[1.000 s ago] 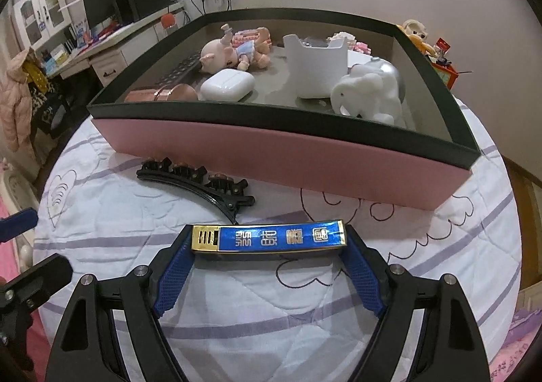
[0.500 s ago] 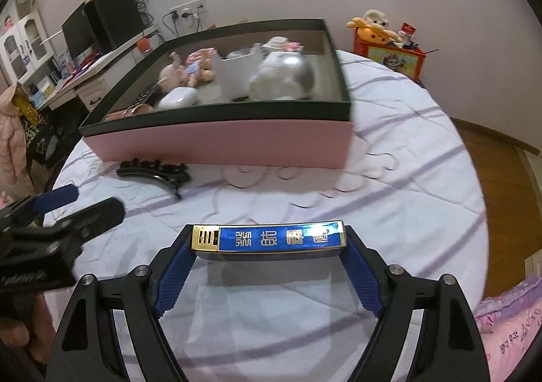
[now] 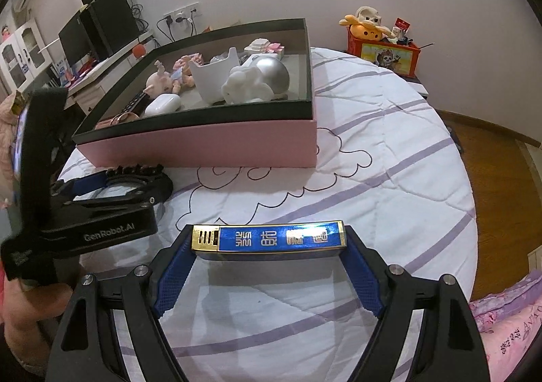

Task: Organize rigid objects
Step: 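Grasp the blue-gold box with the right tool while the left tool grasps the black hair clip, then lower the hair clip and blue-gold box into the box and open both tools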

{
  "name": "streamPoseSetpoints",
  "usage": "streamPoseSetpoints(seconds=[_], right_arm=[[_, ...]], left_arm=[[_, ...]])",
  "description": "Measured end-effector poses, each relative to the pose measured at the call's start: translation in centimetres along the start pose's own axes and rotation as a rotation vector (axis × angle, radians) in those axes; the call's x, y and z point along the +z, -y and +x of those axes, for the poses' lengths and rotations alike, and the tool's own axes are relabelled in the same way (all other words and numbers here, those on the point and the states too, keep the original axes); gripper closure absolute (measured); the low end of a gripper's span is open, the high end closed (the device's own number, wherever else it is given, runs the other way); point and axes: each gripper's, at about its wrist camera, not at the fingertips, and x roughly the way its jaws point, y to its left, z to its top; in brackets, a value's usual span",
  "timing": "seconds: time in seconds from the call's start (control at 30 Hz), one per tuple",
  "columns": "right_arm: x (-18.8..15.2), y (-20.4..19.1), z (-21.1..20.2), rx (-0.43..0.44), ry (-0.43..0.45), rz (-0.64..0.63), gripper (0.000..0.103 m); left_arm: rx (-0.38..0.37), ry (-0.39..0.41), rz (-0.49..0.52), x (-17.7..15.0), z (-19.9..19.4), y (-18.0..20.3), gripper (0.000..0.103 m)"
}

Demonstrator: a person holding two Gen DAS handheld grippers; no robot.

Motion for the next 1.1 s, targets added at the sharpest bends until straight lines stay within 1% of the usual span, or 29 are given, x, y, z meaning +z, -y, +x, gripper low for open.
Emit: streamPoseSetpoints(seconds=[0.03,0.3,0.43,0.6,0.7,0.83,0.97,1.1], right_arm=[[0.0,0.1,0.0,0.0,0.0,0.002,0.02],[0.1,-0.5,-0.2,0.007,0.004,0.0,0.02],[0.3,-0.9,-0.8,0.005,0.013,-0.01,0.02],[1.1,-2.1,-2.2,0.019,0.037,-0.031,0.02],[2.3,-3.2,-3.4,0.026,0.067,-0.054,0.02],[4.7,-4.4,-4.9,0.026,0.108,-0.075,0.02],[7.7,-5.3,-5.8,0.018,0.135,-0.082,0.02],[10.0,-5.1,-4.7,0.023,0.114,-0.039,0.02]], left_arm=[[-0.004,0.004,0.001,0.0,-0.1,-0.1,0.007],[-0.042,0.004,-0.006,-0.8,-1.3,-1.0,0.007],[-0.056,0.012,-0.018,-1.5,-3.3,-1.9,0.007],[-0.054,0.061,-0.021,-1.3,-6.8,-3.6,0.007],[-0.046,0.1,-0.023,-0.5,-8.8,-4.8,0.007],[-0.042,0.148,-0.024,1.7,-10.5,-6.1,0.007],[-0.048,0.177,-0.012,4.2,-11.2,-6.1,0.007],[-0.079,0.18,-0.007,6.5,-10.3,-5.4,0.007]])
